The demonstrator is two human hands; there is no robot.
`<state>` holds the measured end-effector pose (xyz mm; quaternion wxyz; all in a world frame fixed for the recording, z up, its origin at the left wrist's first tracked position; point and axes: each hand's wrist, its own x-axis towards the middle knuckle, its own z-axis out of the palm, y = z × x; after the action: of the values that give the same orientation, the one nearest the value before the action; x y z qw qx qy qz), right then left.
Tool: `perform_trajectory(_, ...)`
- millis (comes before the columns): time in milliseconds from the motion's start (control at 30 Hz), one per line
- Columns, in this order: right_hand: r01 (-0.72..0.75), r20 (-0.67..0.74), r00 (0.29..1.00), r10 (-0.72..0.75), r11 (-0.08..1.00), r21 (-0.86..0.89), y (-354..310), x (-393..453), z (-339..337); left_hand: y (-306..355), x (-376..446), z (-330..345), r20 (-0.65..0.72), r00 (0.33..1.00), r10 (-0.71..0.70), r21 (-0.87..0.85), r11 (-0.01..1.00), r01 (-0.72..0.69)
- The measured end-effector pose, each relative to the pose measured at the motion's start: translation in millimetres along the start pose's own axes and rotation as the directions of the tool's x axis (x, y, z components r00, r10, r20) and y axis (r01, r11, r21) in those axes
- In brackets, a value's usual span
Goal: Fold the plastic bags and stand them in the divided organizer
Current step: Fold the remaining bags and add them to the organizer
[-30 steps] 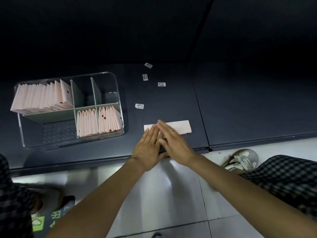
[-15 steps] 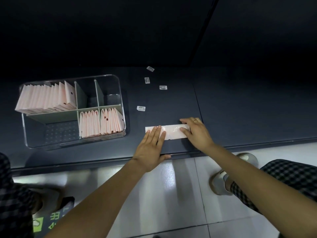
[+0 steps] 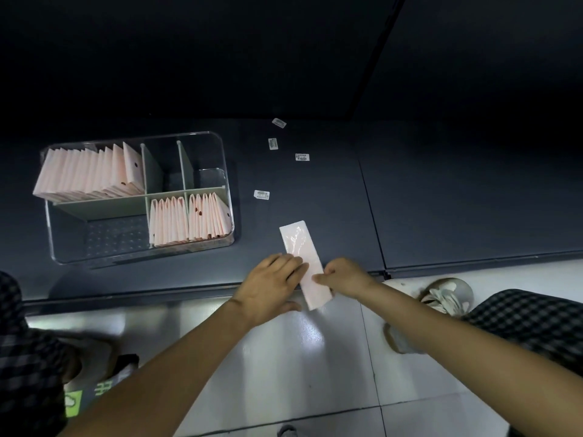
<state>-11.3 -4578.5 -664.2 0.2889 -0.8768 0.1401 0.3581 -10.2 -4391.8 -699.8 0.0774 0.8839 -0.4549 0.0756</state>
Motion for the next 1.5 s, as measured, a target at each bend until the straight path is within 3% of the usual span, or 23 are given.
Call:
perform_trajectory(67,0.049,0.018,0.999,-0.049,0.999,0.005,2,-6,3,5,-3,6,-0.046,0.998,-0.043,0.007,0.999,0.043)
perform_trajectory(133,0.138,-0.145,0.974,-0.173,0.964,-0.226,7,-9,-1,10,-2,11,-0.096,0.991,-0.090,0.023,0.995,0.092)
perform_trajectory(200,0.263,-0.278,0.880,-0.386,0.882,-0.391,17,-10,-10,14,-2,14,-0.131,0.982,-0.136,0.012,0.990,0.138)
perform_trajectory(267,0.422,-0.197,0.812,-0.550,0.786,-0.452,27,-7,-16,18,-4,17,-0.173,0.968,-0.180,-0.021,0.984,0.179)
perform_trajectory(400,0.587,0.014,0.743,-0.669,0.642,-0.494,39,-2,-8,26,-4,15,-0.227,0.935,-0.274,-0.117,0.960,0.254)
perform_trajectory(467,0.595,0.032,0.741,-0.671,0.633,-0.496,41,2,-3,26,-5,14,-0.233,0.921,-0.313,-0.171,0.945,0.279)
perform_trajectory(533,0.574,-0.045,0.743,-0.667,0.672,-0.468,41,6,1,26,-4,12,-0.232,0.902,-0.364,-0.247,0.919,0.307)
perform_trajectory(633,0.549,-0.216,0.750,-0.625,0.770,-0.325,35,7,6,27,-2,8,-0.184,0.867,-0.463,-0.369,0.850,0.375)
perform_trajectory(800,0.440,-0.311,0.848,-0.428,0.897,-0.034,17,11,2,28,2,4,-0.022,0.766,-0.643,-0.411,0.704,0.579)
perform_trajectory(900,0.344,-0.337,0.897,-0.285,0.930,0.130,5,14,-3,27,4,7,0.045,0.649,-0.759,-0.434,0.570,0.697)
perform_trajectory(1167,0.131,-0.320,0.946,-0.055,0.966,0.222,-9,20,-2,23,27,7,0.235,0.386,-0.892,-0.406,0.270,0.873)
perform_trajectory(1333,0.019,-0.341,0.938,0.058,0.976,0.217,-17,22,0,21,38,4,0.269,0.309,-0.912,-0.335,0.212,0.918)
perform_trajectory(1500,-0.033,-0.347,0.933,0.100,0.980,0.195,-21,21,-1,19,41,3,0.250,0.334,-0.909,-0.237,0.277,0.931)
